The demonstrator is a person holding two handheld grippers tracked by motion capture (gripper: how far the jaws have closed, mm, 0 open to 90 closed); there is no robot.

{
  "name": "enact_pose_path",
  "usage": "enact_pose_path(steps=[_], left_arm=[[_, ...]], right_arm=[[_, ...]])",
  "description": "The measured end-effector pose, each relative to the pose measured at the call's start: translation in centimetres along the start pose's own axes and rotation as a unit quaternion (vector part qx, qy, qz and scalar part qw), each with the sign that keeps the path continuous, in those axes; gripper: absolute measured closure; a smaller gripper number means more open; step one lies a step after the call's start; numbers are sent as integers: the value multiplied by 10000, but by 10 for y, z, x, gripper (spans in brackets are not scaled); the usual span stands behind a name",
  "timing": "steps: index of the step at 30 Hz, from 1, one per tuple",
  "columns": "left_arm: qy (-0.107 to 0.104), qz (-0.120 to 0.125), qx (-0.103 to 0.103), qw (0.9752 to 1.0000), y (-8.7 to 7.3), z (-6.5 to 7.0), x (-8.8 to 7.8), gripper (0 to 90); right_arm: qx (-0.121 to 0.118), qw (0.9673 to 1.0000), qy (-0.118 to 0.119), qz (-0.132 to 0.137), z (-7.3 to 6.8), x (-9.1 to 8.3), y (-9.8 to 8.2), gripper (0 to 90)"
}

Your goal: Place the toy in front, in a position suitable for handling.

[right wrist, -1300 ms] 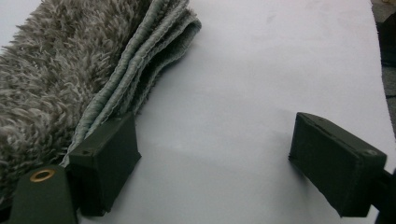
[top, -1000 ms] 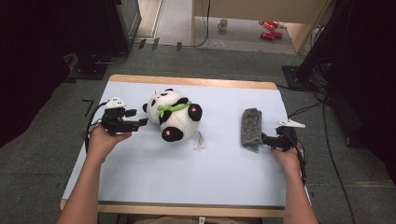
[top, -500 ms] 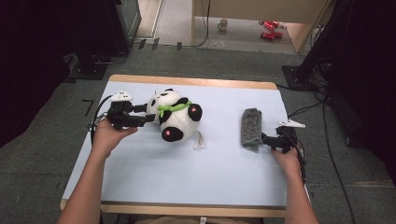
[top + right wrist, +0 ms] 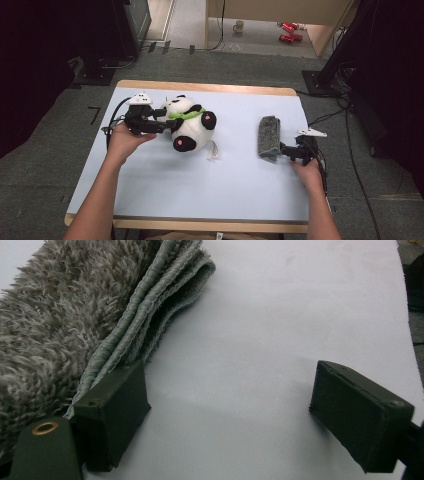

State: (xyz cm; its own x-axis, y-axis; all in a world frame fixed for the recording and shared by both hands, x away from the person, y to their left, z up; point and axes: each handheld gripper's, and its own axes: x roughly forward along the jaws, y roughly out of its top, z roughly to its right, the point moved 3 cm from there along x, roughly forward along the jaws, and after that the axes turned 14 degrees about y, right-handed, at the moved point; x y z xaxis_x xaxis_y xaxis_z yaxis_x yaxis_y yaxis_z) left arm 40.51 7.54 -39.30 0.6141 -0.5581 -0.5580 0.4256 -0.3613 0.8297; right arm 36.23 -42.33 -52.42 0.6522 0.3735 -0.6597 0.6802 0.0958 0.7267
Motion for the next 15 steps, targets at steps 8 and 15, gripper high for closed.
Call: enact_pose_path(steps=[8, 15], left_arm=[[226, -60, 158, 9996, -1, -4, 19, 341], [151, -228, 169, 9995, -6, -6, 37, 333]], right_arm=[[-1, 10000, 2, 5, 0, 0, 0, 148], [1, 10000, 6, 2, 0, 0, 0, 148]])
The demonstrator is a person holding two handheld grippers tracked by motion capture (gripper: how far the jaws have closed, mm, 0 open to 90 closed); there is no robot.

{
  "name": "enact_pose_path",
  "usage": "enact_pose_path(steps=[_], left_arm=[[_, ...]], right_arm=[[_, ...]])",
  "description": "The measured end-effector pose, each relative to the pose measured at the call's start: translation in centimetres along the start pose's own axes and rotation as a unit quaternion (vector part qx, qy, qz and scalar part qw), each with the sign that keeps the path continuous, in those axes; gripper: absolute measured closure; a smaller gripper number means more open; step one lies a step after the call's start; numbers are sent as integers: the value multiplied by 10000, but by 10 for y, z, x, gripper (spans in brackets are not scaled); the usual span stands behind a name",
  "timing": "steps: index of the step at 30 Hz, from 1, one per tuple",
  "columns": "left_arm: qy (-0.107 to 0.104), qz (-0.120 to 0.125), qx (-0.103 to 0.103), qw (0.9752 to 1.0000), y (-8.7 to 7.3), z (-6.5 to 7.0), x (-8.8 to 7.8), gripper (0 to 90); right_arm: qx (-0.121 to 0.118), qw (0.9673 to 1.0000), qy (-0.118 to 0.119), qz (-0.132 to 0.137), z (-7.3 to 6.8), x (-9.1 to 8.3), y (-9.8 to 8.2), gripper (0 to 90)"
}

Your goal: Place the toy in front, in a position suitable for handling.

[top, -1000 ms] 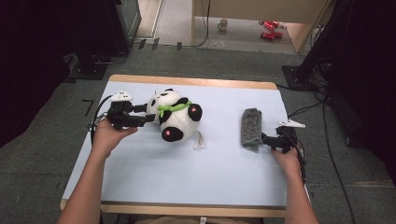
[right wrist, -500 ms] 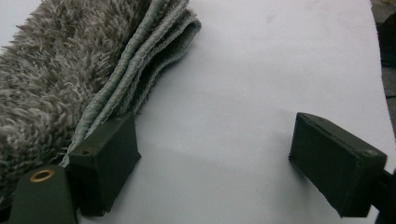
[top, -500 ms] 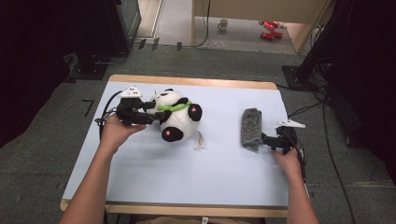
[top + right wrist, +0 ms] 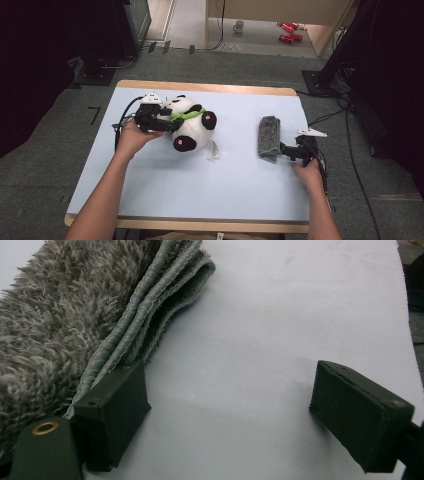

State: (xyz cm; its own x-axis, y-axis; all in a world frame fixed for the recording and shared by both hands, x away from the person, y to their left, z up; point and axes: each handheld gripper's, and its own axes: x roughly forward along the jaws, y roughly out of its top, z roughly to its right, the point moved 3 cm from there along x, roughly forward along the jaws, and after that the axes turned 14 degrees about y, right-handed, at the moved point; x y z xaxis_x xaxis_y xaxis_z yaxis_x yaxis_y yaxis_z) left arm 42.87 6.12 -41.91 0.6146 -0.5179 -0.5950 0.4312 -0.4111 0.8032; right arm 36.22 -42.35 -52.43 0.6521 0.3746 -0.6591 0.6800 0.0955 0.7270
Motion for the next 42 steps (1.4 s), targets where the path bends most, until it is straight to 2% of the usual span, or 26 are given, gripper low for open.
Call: enact_pose_path(steps=[4, 7, 12, 14, 15, 16, 17, 20, 21, 22, 27, 29, 30, 31, 32, 35, 36, 37, 38, 40, 41, 42], left_arm=[[-19, -24, -41, 10000, -2, -1, 5, 346], [-27, 130, -95, 9999, -3, -3, 11, 369], [-67, 198, -115, 9997, -5, -3, 14, 413], [-122, 171, -141, 9997, -7, -2, 14, 430], [-239, 65, -186, 9995, -9, -1, 16, 466], [-239, 65, -186, 9995, -9, -1, 16, 487], [-373, -68, -271, 9989, -10, 1, 17, 518], [-420, -159, -320, 9985, -12, 4, 20, 582], [-259, -63, -305, 9992, -12, 9, 19, 611], [-219, -39, -310, 9993, -11, 11, 18, 629], [-159, -118, -512, 9985, -6, 12, 14, 690], [-90, -206, -709, 9972, -3, 14, 8, 700], [-90, -206, -709, 9972, -3, 14, 8, 703], [38, -215, -722, 9972, 0, 19, 3, 706], [38, -215, -722, 9972, 0, 19, 3, 708], [111, -193, -907, 9956, 3, 34, -7, 719], [111, -193, -907, 9956, 3, 34, -7, 721], [153, -192, -972, 9950, 4, 43, -11, 725], [153, -192, -972, 9950, 4, 43, -11, 729], [147, -178, -1031, 9944, 5, 52, -14, 745], [96, -151, -1164, 9930, 4, 60, -16, 756], [96, -151, -1164, 9930, 4, 60, -16, 763]], right_arm=[[1, 10000, -2, 1, 0, 0, 0, 148], [2, 10000, -3, 1, 0, 0, 0, 148], [3, 10000, -3, 1, 0, 0, 0, 148], [3, 10000, -3, 0, 0, 0, 0, 148], [4, 10000, -4, 0, 0, 0, 0, 148], [4, 10000, -4, 0, 0, 0, 0, 148], [4, 10000, -5, -1, 0, 0, 0, 148], [3, 10000, -5, -1, 0, 0, 0, 148], [0, 10000, -5, -2, 0, 0, 0, 148], [1, 10000, -6, -1, 0, 0, 0, 148], [1, 10000, -4, -3, 0, 0, 0, 147], [1, 10000, -1, -8, 0, 0, 0, 147], [1, 10000, -1, -8, 0, 0, 0, 147], [3, 10000, -2, -13, 0, 0, 0, 147], [3, 10000, -2, -13, 0, 0, 0, 147], [15, 10000, -7, -20, 0, 0, 1, 147], [15, 10000, -7, -20, 0, 0, 1, 147], [20, 10000, -14, -26, 0, 0, 1, 146], [20, 10000, -14, -26, 0, 0, 1, 146], [52, 10000, -22, -64, 0, 1, 2, 146], [71, 10000, -24, -63, 0, 1, 2, 147], [79, 9999, -30, -61, 0, 1, 3, 154]])
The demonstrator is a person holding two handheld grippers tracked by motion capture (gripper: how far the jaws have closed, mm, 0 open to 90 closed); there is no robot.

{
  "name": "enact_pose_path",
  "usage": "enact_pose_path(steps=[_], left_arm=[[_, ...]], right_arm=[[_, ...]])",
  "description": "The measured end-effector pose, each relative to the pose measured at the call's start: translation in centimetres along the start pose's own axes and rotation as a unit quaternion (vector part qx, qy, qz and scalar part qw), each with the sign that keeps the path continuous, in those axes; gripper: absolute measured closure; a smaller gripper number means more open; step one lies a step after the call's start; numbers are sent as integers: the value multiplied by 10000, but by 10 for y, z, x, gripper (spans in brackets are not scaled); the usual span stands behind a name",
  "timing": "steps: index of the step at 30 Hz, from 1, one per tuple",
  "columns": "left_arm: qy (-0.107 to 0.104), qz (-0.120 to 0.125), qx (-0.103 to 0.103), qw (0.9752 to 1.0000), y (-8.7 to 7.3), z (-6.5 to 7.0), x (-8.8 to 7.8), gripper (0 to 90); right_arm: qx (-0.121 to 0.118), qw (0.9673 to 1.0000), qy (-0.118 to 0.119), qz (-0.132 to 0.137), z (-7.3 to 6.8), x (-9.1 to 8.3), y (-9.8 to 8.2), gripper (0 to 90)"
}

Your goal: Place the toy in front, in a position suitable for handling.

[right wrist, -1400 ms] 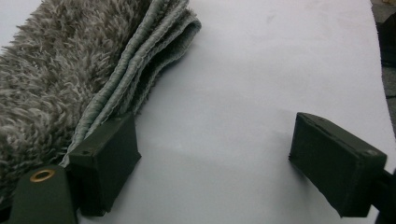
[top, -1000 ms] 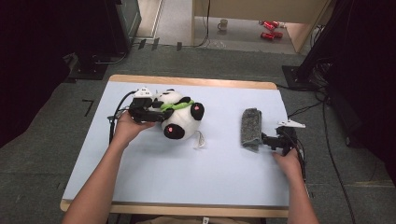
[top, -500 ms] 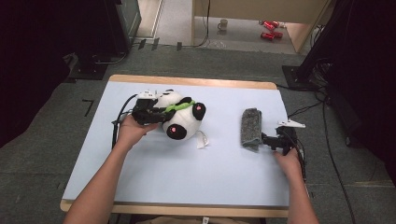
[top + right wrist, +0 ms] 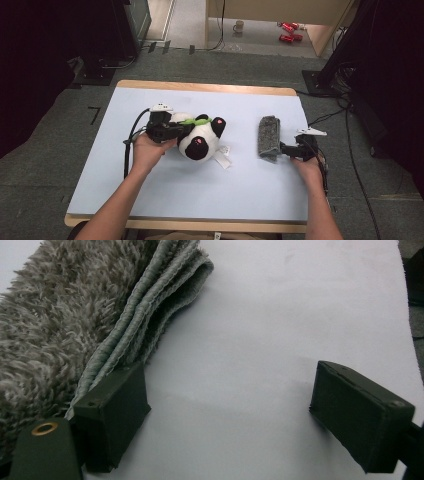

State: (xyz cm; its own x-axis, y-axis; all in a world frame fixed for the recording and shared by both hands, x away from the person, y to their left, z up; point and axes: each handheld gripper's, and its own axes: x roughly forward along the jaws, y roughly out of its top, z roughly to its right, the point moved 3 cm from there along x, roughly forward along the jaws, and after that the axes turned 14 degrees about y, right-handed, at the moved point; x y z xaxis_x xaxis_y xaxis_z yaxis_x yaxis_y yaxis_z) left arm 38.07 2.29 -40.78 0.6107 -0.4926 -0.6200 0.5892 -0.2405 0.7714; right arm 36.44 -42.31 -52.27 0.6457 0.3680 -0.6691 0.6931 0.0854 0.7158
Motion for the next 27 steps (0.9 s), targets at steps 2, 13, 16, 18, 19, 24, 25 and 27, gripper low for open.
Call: enact_pose_path(steps=[2, 13, 16, 18, 19, 24, 25, 27], left_arm=[[-33, 5, -104, 9999, -3, 6, -1, 768], [-175, 169, -186, 9995, -7, 32, -11, 783], [-220, 300, -247, 9990, -7, 38, -11, 784], [-212, 245, -183, 9993, -11, 42, -6, 783], [-219, 170, -127, 9995, -13, 43, -3, 782], [-284, 247, -106, 9992, -19, 42, 1, 745], [-271, 224, -33, 9994, -18, 40, 0, 730], [-239, 252, 41, 9994, -18, 40, 0, 714]], right_arm=[[29, 10000, -5, 3, 0, 0, 1, 172], [125, 9999, 15, -53, 1, -2, 11, 220], [188, 9996, 20, 229, 2, -11, 16, 229], [260, 9992, 62, 297, 1, -13, 17, 224], [281, 9991, 92, 295, 0, -14, 19, 218], [293, 9989, 172, 320, -8, -14, 24, 227], [306, 9986, 255, 341, -12, -14, 27, 234], [309, 9985, 295, 340, -14, -13, 28, 235]])
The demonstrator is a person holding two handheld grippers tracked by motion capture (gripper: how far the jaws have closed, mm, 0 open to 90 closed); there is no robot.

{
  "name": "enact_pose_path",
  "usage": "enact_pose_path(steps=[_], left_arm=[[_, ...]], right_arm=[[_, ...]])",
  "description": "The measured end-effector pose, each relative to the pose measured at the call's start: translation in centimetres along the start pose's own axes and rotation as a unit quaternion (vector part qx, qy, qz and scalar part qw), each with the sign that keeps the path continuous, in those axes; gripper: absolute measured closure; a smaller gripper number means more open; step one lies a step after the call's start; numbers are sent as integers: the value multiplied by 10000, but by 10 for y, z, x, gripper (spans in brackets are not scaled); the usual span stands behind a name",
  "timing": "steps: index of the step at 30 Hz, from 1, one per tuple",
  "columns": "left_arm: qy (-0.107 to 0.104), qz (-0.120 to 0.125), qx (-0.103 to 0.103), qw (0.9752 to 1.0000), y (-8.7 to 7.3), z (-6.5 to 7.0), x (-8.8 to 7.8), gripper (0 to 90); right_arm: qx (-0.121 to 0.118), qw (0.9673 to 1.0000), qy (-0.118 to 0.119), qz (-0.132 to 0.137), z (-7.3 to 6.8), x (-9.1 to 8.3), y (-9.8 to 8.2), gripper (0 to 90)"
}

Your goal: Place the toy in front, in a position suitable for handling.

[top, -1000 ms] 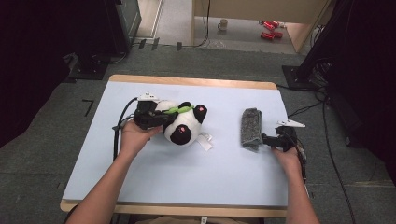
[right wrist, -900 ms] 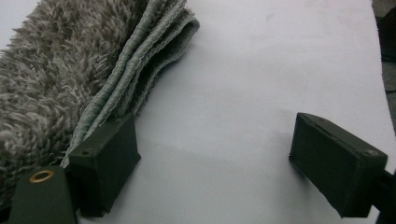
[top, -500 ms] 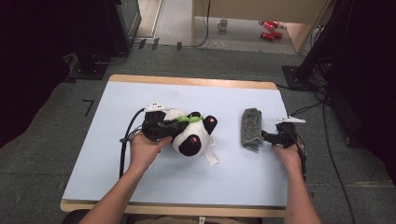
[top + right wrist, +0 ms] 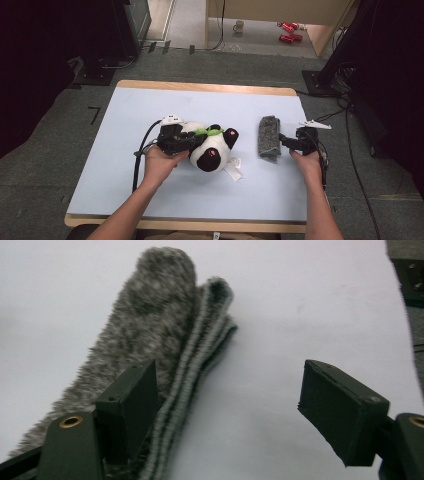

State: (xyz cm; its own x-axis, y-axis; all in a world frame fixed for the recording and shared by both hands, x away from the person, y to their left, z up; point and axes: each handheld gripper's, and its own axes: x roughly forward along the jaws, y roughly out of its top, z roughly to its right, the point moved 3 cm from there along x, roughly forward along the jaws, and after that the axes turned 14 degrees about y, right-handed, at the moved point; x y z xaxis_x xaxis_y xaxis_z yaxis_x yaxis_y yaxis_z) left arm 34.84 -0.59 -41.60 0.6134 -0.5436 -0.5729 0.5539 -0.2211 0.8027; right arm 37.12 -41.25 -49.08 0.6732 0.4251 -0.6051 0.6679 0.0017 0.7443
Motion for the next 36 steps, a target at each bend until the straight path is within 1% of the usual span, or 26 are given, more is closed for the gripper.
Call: enact_pose_path(steps=[1, 2, 3, 4, 5, 6, 7, 8, 10, 11, 12, 13, 15, 17, 19, 20, 21, 22, 23, 24, 27, 28, 31, 33, 34, 36], left_arm=[[13, -5, 75, 10000, 0, 0, 0, 690], [30, -50, 164, 9998, 0, 0, 0, 637], [30, -50, 164, 9998, 0, 0, 0, 617], [53, -73, 167, 9998, 1, 0, -1, 590], [57, -70, 178, 9998, 1, -1, -2, 590], [19, -61, 140, 9999, 3, -3, -5, 558], [19, -61, 140, 9999, 3, -3, -5, 548], [-53, -17, 75, 10000, 6, -7, -9, 538], [-155, -8, 5, 9999, 9, -13, -14, 510], [-155, -8, 5, 9999, 9, -13, -14, 490], [-183, 28, -15, 9998, 11, -17, -17, 477], [-183, 28, -15, 9998, 11, -17, -17, 459], [-137, 150, 44, 9998, 11, -25, -21, 445], [-109, 149, 86, 9998, 10, -27, -22, 426], [-75, 99, 176, 9998, 8, -32, -23, 411], [-5, 94, 265, 9996, 7, -36, -24, 403], [-5, 94, 265, 9996, 7, -36, -24, 398], [18, 96, 283, 9996, 6, -40, -26, 394], [18, 96, 283, 9996, 6, -40, -26, 387], [21, 129, 281, 9995, 4, -45, -28, 380], [32, 158, 315, 9994, 3, -49, -30, 363], [60, 165, 342, 9993, 2, -52, -32, 357], [68, 105, 378, 9992, -2, -61, -35, 345], [77, 22, 355, 9993, -6, -69, -36, 329], [77, 22, 355, 9993, -6, -69, -36, 329], [79, 10, 320, 9995, -9, -76, -37, 328]], right_arm=[[-7, 10000, 39, -8, -2, 1, 1, 235], [-3, 9999, 106, -34, -7, 4, 2, 232], [-3, 9999, 106, -34, -7, 4, 2, 232], [-3, 9999, 145, -68, -10, 6, 3, 226], [-3, 9999, 145, -68, -10, 6, 3, 226], [7, 9997, 196, -133, -13, 9, 3, 212], [7, 9997, 196, -133, -13, 9, 3, 212], [-5, 9995, 238, -190, -14, 12, 2, 205], [-12, 9994, 254, -218, -15, 14, 2, 201], [-8, 9994, 276, -229, -15, 14, 2, 205], [0, 9993, 286, -230, -16, 15, 2, 208], [0, 9993, 286, -230, -16, 15, 2, 208], [14, 9991, 327, -265, -16, 17, 2, 212], [1, 9991, 325, -284, -17, 18, 2, 212], [-31, 9990, 322, -311, -18, 20, 2, 215], [-69, 9989, 321, -336, -18, 22, 3, 219], [-69, 9989, 321, -336, -18, 22, 3, 219], [-64, 9988, 321, -366, -19, 24, 3, 221], [-64, 9988, 321, -366, -19, 24, 3, 221], [-59, 9987, 331, -396, -18, 26, 2, 222], [-55, 9985, 328, -432, -18, 28, 2, 226], [-48, 9983, 356, -468, -18, 31, 2, 234], [-41, 9981, 369, -490, -18, 34, 1, 238], [-5, 9979, 396, -509, -17, 36, 1, 245], [-6, 9978, 406, -517, -17, 37, 1, 247], [4, 9977, 421, -531, -17, 37, 1, 251]])
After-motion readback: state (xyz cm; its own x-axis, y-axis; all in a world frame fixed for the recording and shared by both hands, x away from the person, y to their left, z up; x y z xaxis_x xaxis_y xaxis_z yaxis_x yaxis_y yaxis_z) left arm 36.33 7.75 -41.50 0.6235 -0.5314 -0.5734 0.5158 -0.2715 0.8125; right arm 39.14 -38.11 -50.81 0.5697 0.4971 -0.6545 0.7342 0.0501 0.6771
